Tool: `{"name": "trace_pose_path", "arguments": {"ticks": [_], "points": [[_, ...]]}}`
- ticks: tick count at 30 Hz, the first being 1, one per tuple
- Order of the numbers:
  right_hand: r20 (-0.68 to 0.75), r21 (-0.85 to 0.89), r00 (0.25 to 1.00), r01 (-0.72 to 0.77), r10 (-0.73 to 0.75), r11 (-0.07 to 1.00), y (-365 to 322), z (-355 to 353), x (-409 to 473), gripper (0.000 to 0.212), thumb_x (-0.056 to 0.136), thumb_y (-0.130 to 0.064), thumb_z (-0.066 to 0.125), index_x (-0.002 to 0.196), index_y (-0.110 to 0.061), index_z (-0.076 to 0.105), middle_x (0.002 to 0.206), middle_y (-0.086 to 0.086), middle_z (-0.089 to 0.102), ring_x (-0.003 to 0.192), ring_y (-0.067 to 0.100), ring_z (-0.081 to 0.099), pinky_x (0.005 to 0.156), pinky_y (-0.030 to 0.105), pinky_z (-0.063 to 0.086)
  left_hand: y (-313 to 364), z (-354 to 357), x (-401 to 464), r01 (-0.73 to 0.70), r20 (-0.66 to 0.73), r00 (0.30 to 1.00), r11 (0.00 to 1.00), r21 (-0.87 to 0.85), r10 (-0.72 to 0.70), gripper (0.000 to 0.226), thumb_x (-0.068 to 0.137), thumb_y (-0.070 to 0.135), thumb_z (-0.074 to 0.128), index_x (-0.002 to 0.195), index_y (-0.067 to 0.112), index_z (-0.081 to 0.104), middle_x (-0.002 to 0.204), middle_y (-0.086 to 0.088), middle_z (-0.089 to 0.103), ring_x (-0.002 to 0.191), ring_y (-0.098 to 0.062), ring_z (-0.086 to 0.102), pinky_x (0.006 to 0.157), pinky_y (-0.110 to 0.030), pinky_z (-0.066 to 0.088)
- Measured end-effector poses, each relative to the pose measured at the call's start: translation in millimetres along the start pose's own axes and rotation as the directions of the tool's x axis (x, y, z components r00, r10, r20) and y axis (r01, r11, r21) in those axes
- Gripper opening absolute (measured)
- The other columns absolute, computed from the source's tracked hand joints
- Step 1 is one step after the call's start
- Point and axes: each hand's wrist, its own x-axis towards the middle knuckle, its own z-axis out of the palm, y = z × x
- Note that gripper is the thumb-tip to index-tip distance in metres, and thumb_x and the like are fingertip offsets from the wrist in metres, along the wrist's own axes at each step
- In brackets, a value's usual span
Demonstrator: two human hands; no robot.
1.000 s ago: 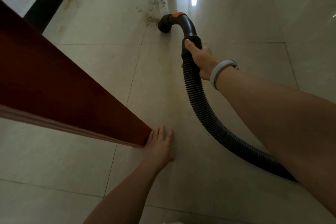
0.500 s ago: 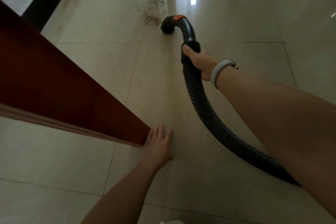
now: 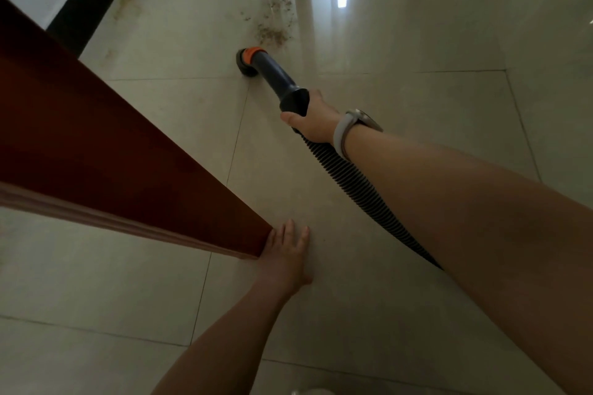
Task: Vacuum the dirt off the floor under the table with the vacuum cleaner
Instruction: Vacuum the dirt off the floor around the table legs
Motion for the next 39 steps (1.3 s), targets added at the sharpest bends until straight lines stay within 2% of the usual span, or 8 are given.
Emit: {"name": "trace_pose_path", "arguments": {"ticks": [6,17,22,26,29,32,34,39], "points": [[-0.071,0.011,0.995,-0.071,0.071,0.997,11,-14,-8,0.076,0.092,-0.048,0.050,0.146,-0.013,0.010,0.134,0.019,0.045,0.116,0.037,0.050,0.097,0.046,0.045,-1,-3,0,-0.001,0.023,1.000,1.000,-0.012,0.002,0.092,0.090,0.043,0.058,0.152,0.022,-0.007,0.158,-0.014,-0.016,0.147,-0.027,-0.009,0.117,-0.036,-0.003],[0.156,-0.027,0.986,-0.052,0.056,0.998,68,-12,-78,0.076,0.090,-0.042,0.058,0.146,-0.015,0.015,0.130,0.012,0.046,0.115,0.032,0.051,0.094,0.042,0.046,12,-29,-21,0.000,-0.036,0.999,0.996,-0.086,-0.003,0.070,0.096,0.039,0.049,0.151,0.018,0.011,0.160,-0.011,0.003,0.147,-0.027,0.006,0.117,-0.038,0.014],[0.192,0.006,0.975,-0.113,0.110,0.994,87,-27,-120,0.074,0.085,-0.040,0.065,0.142,-0.013,0.025,0.121,0.010,0.052,0.108,0.027,0.055,0.086,0.037,0.049,23,-53,-38,-0.004,-0.119,0.993,0.983,-0.182,-0.018,0.068,0.097,0.036,0.049,0.151,0.017,0.013,0.159,-0.010,0.008,0.145,-0.027,0.014,0.114,-0.039,0.025],[0.266,-0.133,0.950,-0.134,0.165,0.982,100,-39,-158,0.064,0.081,-0.044,0.068,0.130,-0.014,0.039,0.112,0.006,0.059,0.100,0.023,0.059,0.085,0.036,0.053,28,-74,-50,0.002,-0.171,0.982,0.898,-0.439,-0.085,0.065,0.098,0.033,0.048,0.151,0.018,0.014,0.158,-0.008,0.013,0.143,-0.026,0.021,0.112,-0.039,0.027],[0.350,-0.195,0.913,-0.147,0.209,0.970,104,-49,-192,0.045,0.084,-0.038,0.068,0.115,-0.018,0.041,0.097,-0.001,0.058,0.086,0.014,0.059,0.070,0.026,0.053,36,-89,-56,-0.030,-0.241,0.954,0.744,-0.667,-0.178,0.058,0.100,0.031,0.043,0.150,0.012,0.020,0.154,-0.010,0.026,0.140,-0.026,0.028,0.111,-0.039,0.027],[0.420,-0.203,0.880,-0.148,0.223,0.968,107,-51,-218,0.050,0.083,-0.037,0.070,0.120,-0.020,0.040,0.095,-0.007,0.054,0.087,0.013,0.059,0.070,0.028,0.055,50,-105,-56,0.047,-0.038,0.955,0.275,-0.960,-0.295,0.053,0.101,0.035,0.038,0.146,0.008,0.030,0.124,-0.008,0.050,0.114,-0.025,0.048,0.099,-0.041,0.041],[0.463,-0.181,0.860,-0.145,0.214,0.973,107,-48,-226,0.050,0.083,-0.036,0.070,0.120,-0.022,0.039,0.099,-0.007,0.055,0.095,0.017,0.059,0.081,0.034,0.056,61,-113,-57,0.095,0.096,0.966,-0.014,-0.995,-0.242,0.052,0.100,0.037,0.042,0.140,0.005,0.034,0.122,-0.010,0.049,0.103,-0.023,0.050,0.089,-0.038,0.045],[0.463,0.015,0.859,-0.252,0.217,0.968,103,-35,-227,0.048,0.091,-0.044,0.056,0.127,-0.013,0.044,0.113,0.004,0.056,0.105,0.022,0.058,0.084,0.032,0.053,84,-119,-51,0.057,0.110,0.966,-0.223,-0.973,-0.235,0.018,0.095,0.020,0.056,0.100,0.005,0.048,0.099,-0.011,0.053,0.083,-0.021,0.056,0.079,-0.035,0.049]]}}
